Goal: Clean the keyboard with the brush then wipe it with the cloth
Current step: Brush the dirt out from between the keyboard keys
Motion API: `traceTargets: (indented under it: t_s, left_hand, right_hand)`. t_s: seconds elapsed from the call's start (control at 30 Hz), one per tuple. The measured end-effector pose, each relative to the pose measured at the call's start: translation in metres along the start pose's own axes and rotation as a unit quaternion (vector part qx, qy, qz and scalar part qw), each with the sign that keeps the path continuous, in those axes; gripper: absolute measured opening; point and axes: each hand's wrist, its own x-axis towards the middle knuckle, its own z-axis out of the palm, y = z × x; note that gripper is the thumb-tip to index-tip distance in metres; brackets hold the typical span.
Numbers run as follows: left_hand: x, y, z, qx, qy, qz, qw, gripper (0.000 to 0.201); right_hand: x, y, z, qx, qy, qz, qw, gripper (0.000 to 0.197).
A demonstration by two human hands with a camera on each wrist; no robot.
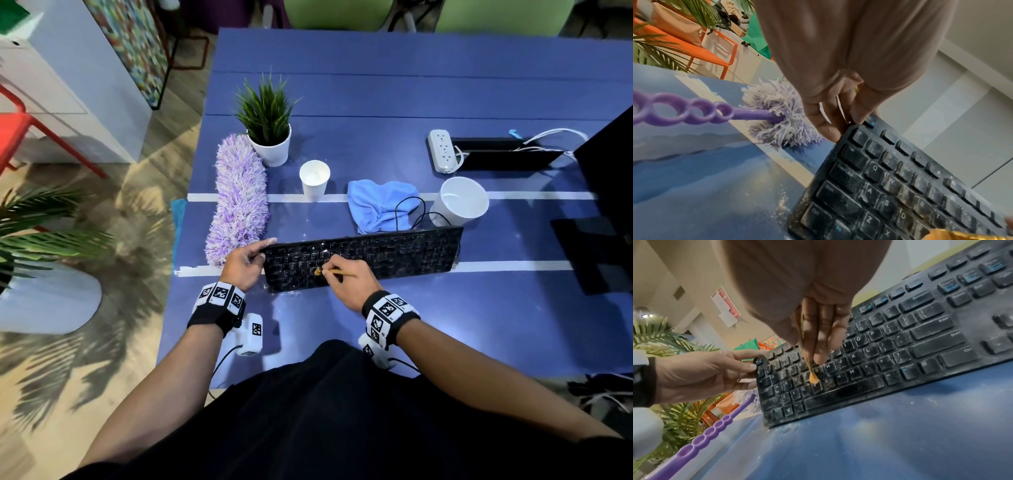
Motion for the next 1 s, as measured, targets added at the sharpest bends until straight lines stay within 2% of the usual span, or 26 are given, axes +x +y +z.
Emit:
traceTargets:
  t_s: [0.1,0.2,0.27,0.37,0.43,0.57,0.63,0.77,0.9,1.0]
  left_hand:
    - [0.0,-0.002,-0.001,0.002,-0.001,-0.002,1.0,0.044]
    - [0.001,-0.005,-0.001,0.01,-0.005,-0.005,1.0,0.05]
    - [0.001,-0.004,-0.002,0.015,-0.005,-0.004,1.0,0.051]
    - [0.001,-0.004,-0.002,0.015,-0.01,0.0,1.0,0.045]
    - [0.002,-0.004,-0.003,0.012,-0.01,0.0,1.0,0.044]
    - [0.001,-0.002,-0.003,0.013,-0.006,0.002,1.0,0.06]
    - [0.001,-0.001,-0.003,0.015,-0.005,0.0,1.0,0.066]
    - [-0.001,0.0,-0.002,0.004,-0.013,-0.005,1.0,0.056]
    - [-0.001,-0.002,-0.001,-0.006,-0.005,-0.009,1.0,0.055]
    - [0.0,-0.004,-0.002,-0.008,-0.002,-0.011,1.0,0.065]
  right_hand:
    - [-0.001,-0.005,-0.002,-0.022,-0.015,0.014,1.0,0.007]
    - [0.002,0.001,-0.009,-0.054,0.043,0.056,0.996,0.009]
    - [0.003,0.008,-0.017,-0.073,0.053,0.081,0.993,0.012]
    - [-0.002,0.017,-0.03,-0.037,0.056,0.062,0.996,0.012]
    - [-0.004,0.018,-0.036,-0.011,0.087,0.041,0.995,0.012]
    - [0.001,0.026,-0.037,-0.022,0.149,0.077,0.986,0.014]
    - [0.002,0.025,-0.034,0.001,0.138,0.073,0.988,0.013]
    - [0.0,0.017,-0.027,0.048,0.082,0.028,0.995,0.012]
    - [0.003,0.025,-0.031,0.029,0.144,0.043,0.988,0.013]
    - [0.003,0.02,-0.033,0.014,0.076,0.024,0.997,0.014]
